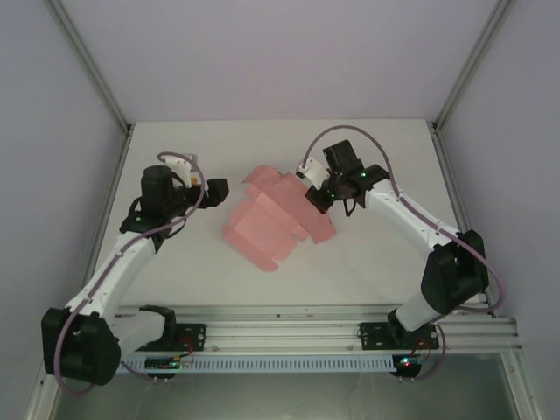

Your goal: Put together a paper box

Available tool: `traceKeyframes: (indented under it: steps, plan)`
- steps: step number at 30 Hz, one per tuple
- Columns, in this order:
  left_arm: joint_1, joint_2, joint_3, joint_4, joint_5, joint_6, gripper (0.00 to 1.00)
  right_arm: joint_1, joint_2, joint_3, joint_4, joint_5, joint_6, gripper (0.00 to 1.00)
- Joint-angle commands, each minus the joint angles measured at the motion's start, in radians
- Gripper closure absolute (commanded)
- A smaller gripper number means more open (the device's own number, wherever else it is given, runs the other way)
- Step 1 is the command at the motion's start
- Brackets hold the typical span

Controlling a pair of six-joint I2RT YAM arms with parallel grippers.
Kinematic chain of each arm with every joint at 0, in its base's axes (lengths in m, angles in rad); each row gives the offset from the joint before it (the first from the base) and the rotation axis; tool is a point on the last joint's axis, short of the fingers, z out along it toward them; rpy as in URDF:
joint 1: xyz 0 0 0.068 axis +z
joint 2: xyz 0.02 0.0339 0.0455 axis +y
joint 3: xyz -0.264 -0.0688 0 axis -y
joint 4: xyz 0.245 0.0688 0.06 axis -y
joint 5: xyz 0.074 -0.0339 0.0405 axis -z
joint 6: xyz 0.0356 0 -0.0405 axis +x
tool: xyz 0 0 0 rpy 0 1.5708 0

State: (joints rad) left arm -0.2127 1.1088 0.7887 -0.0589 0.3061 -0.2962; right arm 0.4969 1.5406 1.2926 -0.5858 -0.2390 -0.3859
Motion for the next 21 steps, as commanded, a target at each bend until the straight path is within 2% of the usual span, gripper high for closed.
traceKeyframes:
  steps: [1, 4, 8, 12, 17, 19, 21]
  plan:
    - [0.016, 0.101, 0.011, 0.052, 0.111, -0.051, 0.0, -0.007, -0.004, 0.01, 0.01, -0.046, -0.014, 1.0]
    - [0.024, 0.214, 0.051, 0.027, 0.07, -0.024, 0.0, -0.017, -0.003, 0.015, 0.018, -0.076, -0.005, 1.0]
    - [0.035, 0.341, 0.087, 0.032, 0.103, -0.027, 0.0, -0.032, 0.0, 0.027, 0.009, -0.118, -0.002, 1.0]
    - [0.035, 0.427, 0.112, 0.102, 0.226, -0.034, 0.01, -0.035, 0.009, 0.025, 0.014, -0.147, 0.002, 1.0]
    - [0.033, 0.496, 0.113, 0.243, 0.441, -0.059, 0.0, -0.033, 0.027, 0.029, 0.013, -0.144, 0.004, 1.0]
    - [0.032, 0.511, 0.114, 0.264, 0.47, -0.059, 0.0, -0.033, 0.027, 0.026, 0.02, -0.145, 0.002, 1.0]
    - [0.03, 0.522, 0.127, 0.245, 0.446, -0.049, 0.0, -0.031, 0.021, 0.016, 0.029, -0.146, 0.002, 1.0]
